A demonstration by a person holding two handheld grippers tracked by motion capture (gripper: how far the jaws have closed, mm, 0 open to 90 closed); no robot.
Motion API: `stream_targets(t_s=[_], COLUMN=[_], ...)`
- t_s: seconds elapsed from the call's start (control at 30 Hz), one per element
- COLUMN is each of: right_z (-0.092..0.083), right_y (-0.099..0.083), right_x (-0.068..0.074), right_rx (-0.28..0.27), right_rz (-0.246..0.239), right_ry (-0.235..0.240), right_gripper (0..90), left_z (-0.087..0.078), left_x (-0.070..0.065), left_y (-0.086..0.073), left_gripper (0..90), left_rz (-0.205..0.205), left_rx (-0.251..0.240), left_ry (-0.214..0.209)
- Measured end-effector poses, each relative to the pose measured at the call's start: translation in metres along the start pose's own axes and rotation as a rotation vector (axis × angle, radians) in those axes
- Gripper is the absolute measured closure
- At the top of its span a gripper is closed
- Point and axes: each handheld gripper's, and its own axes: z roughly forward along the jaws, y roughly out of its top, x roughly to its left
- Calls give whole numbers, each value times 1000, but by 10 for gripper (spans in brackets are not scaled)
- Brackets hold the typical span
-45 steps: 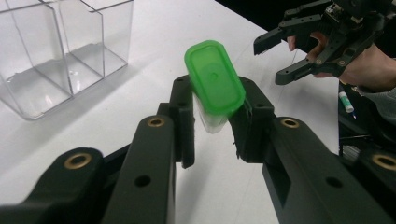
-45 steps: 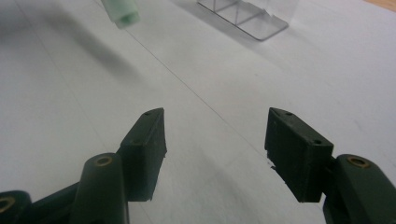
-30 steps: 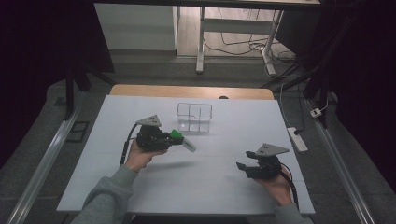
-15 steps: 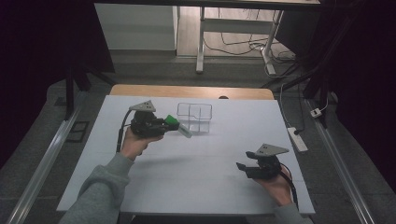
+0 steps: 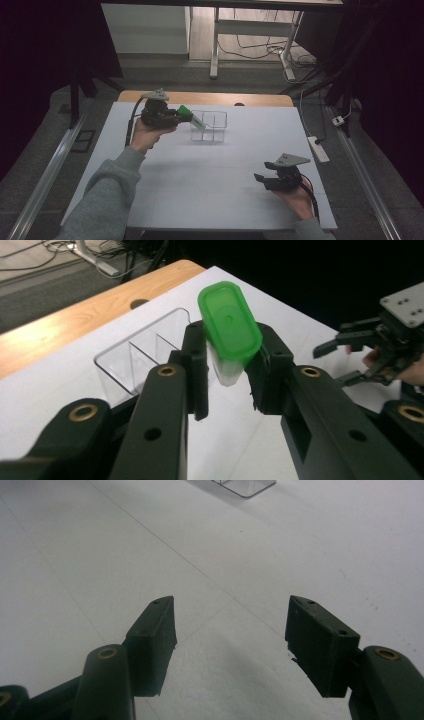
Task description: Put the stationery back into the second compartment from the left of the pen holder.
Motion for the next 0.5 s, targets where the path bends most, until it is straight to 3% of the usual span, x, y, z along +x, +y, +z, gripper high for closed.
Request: stream_targets(t_s=[0.17, 0.5], right_z=[0, 0], right_y=[-1, -1], right_x=[-1, -2], right_rx=[0, 4], right_rz=[1, 7], right_ry=[5, 4], right_gripper=[361, 358], left_z=[10, 38], left_x=[5, 21], left_y=[10, 18], left_gripper=[711, 711], left_rz=[7, -22], left_rx=[21, 61], left_ry=[31, 70])
